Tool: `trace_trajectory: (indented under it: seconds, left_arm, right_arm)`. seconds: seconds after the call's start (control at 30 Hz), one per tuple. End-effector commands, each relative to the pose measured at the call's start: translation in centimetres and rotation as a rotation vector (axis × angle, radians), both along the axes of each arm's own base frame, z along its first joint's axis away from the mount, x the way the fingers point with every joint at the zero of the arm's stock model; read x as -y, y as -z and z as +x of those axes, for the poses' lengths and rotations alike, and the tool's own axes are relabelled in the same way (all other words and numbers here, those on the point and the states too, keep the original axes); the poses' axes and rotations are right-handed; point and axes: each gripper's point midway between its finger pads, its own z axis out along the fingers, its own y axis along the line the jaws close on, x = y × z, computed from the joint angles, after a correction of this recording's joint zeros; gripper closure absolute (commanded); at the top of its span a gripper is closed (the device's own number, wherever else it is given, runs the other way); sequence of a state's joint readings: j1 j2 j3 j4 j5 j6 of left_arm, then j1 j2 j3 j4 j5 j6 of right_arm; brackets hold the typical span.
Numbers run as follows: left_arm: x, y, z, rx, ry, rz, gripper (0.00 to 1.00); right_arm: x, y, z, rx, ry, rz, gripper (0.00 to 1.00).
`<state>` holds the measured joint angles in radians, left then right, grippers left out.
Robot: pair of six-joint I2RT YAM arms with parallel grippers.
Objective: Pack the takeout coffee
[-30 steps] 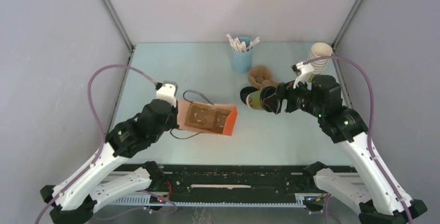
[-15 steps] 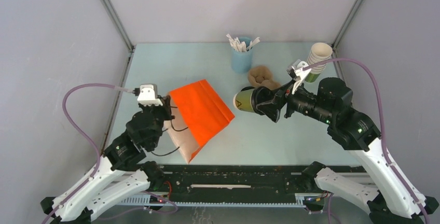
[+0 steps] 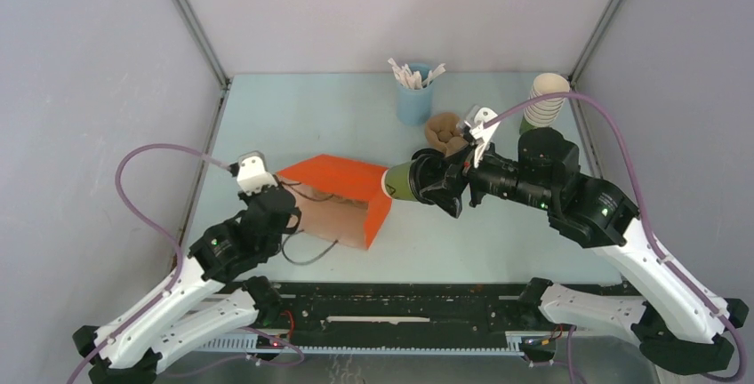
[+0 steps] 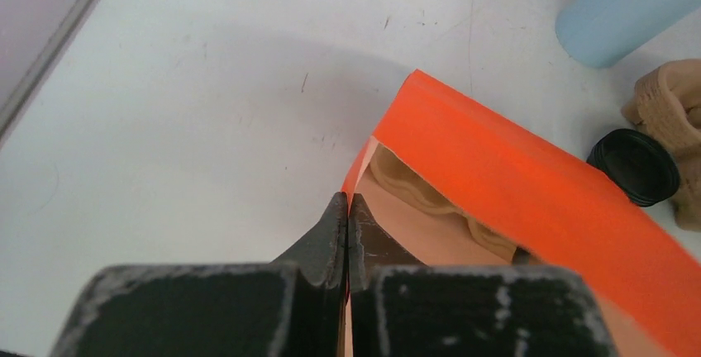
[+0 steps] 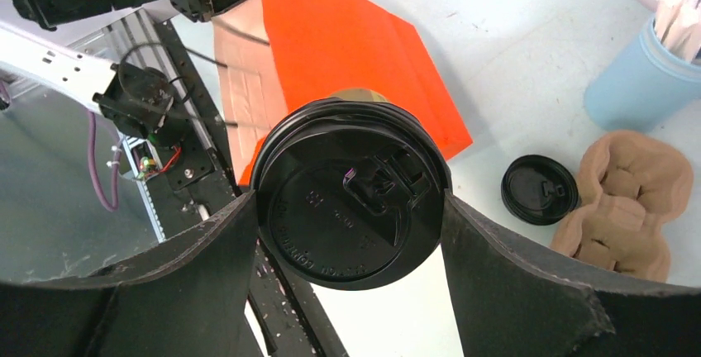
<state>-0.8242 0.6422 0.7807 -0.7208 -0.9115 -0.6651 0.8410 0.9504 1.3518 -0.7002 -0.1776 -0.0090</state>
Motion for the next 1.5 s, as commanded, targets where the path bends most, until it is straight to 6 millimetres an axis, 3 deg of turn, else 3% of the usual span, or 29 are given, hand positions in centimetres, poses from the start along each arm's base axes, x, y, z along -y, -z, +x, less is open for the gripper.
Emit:
trace_trajectory:
  seconds: [0.0, 0.3, 0.43, 0.53, 0.73, 0.97, 1.17, 1.37, 1.47]
  left_arm:
    - [-0.7, -0.7, -1.5, -0.017, -0.065, -0.155, 1.0]
    - [2.4, 0.3, -3.7, -0.096, 0.044, -0.434, 1.0]
    - [5.2, 1.2, -3.9, -0.137, 0.142, -0.515, 1.0]
    - [6.9, 1.6, -3.6, -0.149, 0.192, -0.554, 1.0]
    - [8.5, 1.5, -3.4, -0.156, 0.251, -0.573, 1.0]
    - [9.4, -0.3, -3.5, -0.134, 0.322, -0.585, 1.0]
    - [9.4, -0.4, -3.4, -0.153, 0.316, -0.554, 1.0]
    - [9.5, -0.8, -3.4, -0.162, 0.315, -0.539, 1.0]
    - [9.1, -1.2, -3.3, -0.151, 0.306, -0.528, 1.0]
  right_arm:
    - [-0.1, -2.5, -0.9, 0.121, -0.047, -0.003, 0.4]
    - [-1.5, -3.6, -3.3, 0.151, -0.169, -0.01, 0.4]
    - [-2.0, -2.7, -3.7, 0.139, -0.2, -0.025, 0.41]
    - [-2.2, -1.7, -5.2, 0.141, -0.292, -0.061, 0.45]
    - [-0.4, 0.0, -6.9, 0.196, -0.373, -0.166, 0.44]
    - [1.5, 1.7, -9.1, 0.282, -0.505, -0.275, 0.45]
    - [-0.7, 0.9, -10.7, 0.345, -0.572, -0.296, 0.44]
    - [-4.6, 0.6, -11.6, 0.358, -0.567, -0.371, 0.44]
    - [-6.1, 1.0, -10.5, 0.391, -0.482, -0.408, 0.45]
